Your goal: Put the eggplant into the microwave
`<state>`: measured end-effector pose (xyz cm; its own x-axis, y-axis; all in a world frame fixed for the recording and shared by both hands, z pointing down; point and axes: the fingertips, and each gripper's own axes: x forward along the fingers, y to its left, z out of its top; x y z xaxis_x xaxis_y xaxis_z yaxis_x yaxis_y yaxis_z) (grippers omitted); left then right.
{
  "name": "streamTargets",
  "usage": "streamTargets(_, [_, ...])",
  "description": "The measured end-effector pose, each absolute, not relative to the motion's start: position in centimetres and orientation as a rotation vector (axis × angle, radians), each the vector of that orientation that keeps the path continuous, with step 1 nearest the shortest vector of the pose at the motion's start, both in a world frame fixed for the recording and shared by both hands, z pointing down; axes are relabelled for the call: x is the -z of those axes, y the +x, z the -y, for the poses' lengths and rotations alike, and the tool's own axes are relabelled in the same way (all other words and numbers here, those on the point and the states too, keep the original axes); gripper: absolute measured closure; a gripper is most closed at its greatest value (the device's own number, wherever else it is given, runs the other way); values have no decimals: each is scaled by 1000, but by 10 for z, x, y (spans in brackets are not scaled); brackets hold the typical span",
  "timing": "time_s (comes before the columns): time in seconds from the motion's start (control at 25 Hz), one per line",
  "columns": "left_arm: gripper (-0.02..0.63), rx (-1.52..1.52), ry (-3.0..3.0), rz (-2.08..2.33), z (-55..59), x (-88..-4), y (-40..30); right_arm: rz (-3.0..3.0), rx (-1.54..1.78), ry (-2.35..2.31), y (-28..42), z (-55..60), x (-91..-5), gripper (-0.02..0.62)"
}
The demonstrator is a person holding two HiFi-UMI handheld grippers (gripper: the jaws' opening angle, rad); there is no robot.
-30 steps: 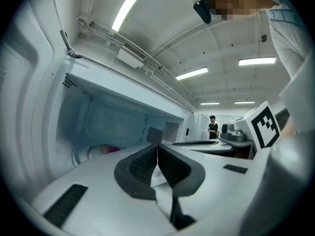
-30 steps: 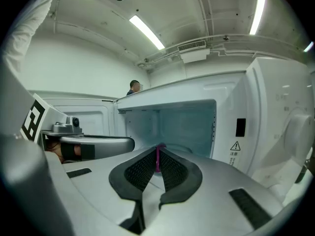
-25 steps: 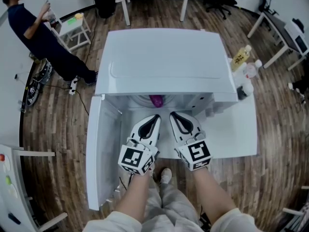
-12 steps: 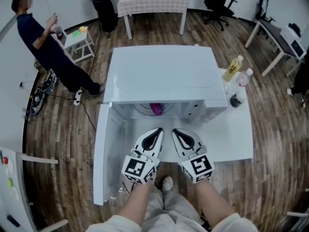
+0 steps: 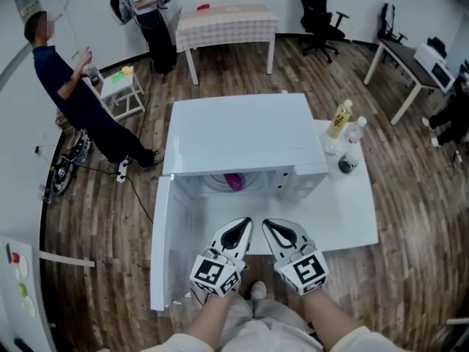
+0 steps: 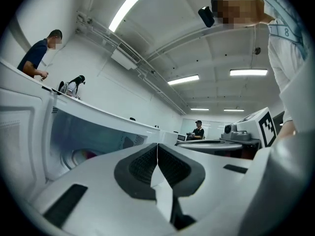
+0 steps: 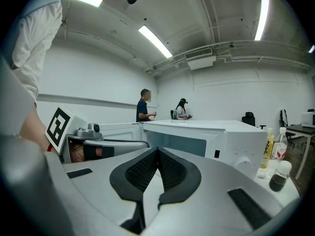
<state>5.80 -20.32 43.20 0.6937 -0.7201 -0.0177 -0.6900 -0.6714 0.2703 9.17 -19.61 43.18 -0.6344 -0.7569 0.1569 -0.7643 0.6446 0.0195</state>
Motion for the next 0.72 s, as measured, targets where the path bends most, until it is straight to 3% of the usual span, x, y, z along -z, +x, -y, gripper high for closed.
streamTargets(0.72, [600, 224, 2847, 752, 129, -346, 80, 2792, -73, 1204, 133, 105, -364, 563])
